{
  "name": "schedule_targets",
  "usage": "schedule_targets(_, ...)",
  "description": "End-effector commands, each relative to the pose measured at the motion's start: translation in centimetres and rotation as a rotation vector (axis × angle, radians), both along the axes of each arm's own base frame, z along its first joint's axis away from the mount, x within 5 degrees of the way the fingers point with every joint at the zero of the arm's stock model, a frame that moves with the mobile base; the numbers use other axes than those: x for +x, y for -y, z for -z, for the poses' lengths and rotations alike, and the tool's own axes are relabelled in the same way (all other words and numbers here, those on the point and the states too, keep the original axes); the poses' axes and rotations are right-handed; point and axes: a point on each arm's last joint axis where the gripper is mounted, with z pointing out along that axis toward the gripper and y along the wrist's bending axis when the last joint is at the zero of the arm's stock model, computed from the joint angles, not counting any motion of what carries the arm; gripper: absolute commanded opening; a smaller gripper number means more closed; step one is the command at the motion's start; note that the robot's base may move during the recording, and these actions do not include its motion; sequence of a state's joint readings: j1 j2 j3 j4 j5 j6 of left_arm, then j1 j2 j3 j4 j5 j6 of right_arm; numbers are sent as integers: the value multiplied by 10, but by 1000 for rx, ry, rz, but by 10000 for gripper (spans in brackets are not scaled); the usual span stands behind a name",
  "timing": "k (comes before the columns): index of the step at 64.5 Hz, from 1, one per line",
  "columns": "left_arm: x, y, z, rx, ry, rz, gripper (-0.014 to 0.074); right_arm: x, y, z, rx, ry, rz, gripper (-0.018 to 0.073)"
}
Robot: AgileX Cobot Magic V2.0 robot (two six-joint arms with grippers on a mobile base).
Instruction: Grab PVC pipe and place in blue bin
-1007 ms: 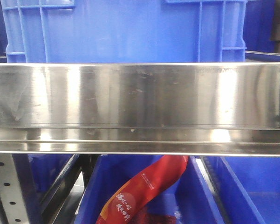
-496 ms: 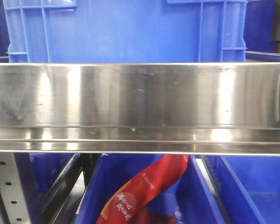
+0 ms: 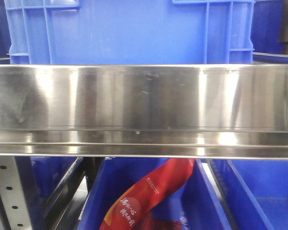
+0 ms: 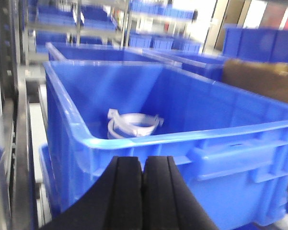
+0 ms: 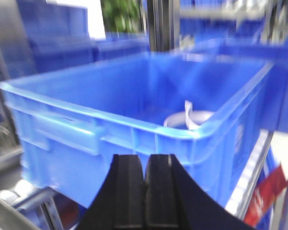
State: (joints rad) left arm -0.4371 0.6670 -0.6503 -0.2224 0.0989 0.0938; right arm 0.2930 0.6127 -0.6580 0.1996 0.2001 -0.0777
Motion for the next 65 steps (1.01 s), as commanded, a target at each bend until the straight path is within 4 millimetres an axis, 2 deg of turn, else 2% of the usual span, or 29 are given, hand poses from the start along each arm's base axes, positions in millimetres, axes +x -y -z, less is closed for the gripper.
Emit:
schedule_targets(1, -15, -7, -8, -16, 92, -6, -111, -11, 4, -5, 13, 54, 9, -168)
schedule_targets(16, -33, -16, -15, -29, 161, -7, -111, -20, 7, -8, 21, 81, 6, -168)
schedule_targets(56, -33, -16, -15, -30, 163, -8, -111, -22, 7, -8, 20, 78, 4, -168)
schedule_targets(65, -33, -16, -15, -30, 163, -8, -111, -31, 12, 7, -66, 95, 28, -168)
